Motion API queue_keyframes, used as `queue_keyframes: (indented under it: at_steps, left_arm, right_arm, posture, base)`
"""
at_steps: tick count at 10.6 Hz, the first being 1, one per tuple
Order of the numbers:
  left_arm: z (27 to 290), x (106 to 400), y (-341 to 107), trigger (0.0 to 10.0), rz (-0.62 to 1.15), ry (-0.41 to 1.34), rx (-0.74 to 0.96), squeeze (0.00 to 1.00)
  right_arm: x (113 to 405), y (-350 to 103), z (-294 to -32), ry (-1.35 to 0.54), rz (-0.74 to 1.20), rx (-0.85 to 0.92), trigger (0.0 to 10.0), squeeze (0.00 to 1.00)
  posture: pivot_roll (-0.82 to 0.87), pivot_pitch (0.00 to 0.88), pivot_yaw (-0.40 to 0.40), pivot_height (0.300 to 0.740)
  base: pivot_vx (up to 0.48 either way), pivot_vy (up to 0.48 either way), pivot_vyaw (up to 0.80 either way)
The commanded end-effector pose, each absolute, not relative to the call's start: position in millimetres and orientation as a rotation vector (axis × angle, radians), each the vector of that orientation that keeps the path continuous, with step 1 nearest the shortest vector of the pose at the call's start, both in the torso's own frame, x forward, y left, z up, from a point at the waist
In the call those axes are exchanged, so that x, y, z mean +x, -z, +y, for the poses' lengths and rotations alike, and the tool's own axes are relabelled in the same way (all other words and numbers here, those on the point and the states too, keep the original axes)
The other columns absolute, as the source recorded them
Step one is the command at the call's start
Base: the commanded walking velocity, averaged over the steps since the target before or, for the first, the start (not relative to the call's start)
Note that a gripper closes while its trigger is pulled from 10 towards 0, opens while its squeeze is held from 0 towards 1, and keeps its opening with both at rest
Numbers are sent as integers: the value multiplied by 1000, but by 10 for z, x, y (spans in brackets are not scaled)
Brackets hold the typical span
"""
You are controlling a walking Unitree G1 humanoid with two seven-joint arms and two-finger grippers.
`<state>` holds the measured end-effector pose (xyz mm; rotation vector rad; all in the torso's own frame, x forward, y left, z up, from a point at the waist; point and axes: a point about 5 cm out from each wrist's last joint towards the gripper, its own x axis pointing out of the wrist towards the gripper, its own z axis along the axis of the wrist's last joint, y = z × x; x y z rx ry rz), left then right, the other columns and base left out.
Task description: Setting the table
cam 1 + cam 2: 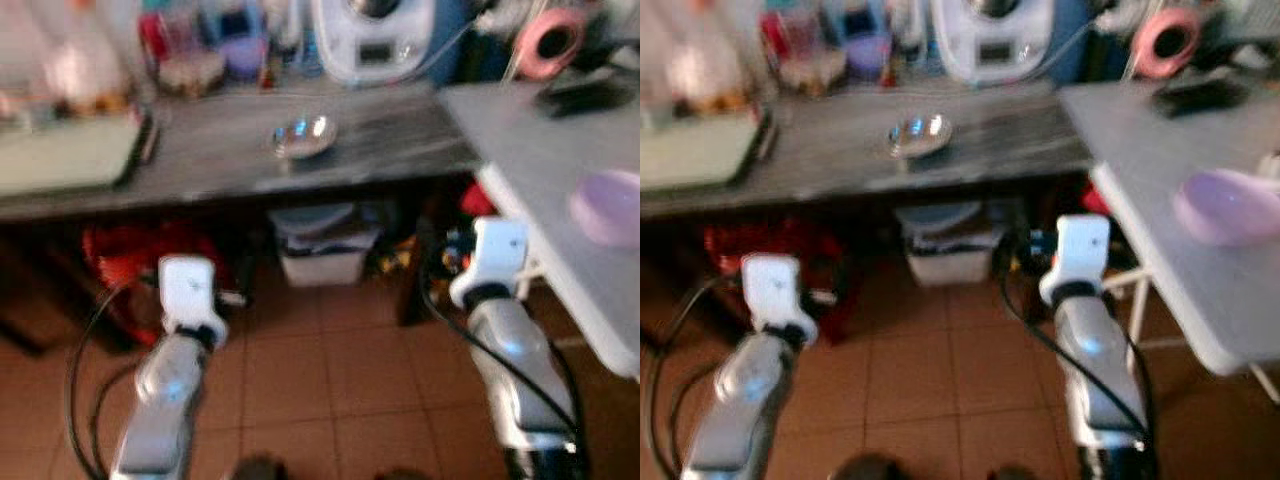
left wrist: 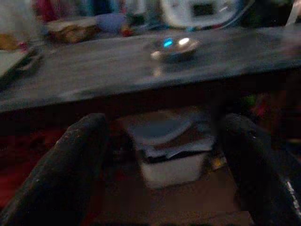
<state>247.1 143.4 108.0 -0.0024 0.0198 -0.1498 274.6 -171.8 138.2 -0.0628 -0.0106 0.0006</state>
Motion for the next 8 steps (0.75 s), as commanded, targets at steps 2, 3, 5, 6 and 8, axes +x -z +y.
queue_keyframes:
  at_steps: [2,3,5,6,8]
  left_arm:
    - [1470,2489,-1150,10000,-6,154,9,0]
    - [1474,2492,-1153,10000,-5,156,11,0]
    - [1499,2529,-1187,10000,-18,155,18,0]
    - [1494,2528,-1186,10000,-17,158,17,0]
    - [1494,2528,-1186,10000,-17,158,17,0]
  right_arm:
    - [2792,-1418,-1682,-6,-20,-64,10000,0]
    - [2796,-1431,-1650,-30,-28,-70,10000,0]
    - [2810,-1438,-1633,-30,-29,-85,10000,0]
    - [2816,-1438,-1628,-34,-26,-83,10000,0]
    - [2816,-1438,-1628,-34,-26,-83,10000,0]
  posture:
    - [-39,35,45,740]
    - [-37,33,45,740]
    - [-38,32,44,740]
    - [-38,31,44,740]
    - [-38,31,44,740]
  base:
    - [0,-444,0]
    - [0,-442,0]
    - [0,-442,0]
    - [0,-442,0]
    - [0,-442,0]
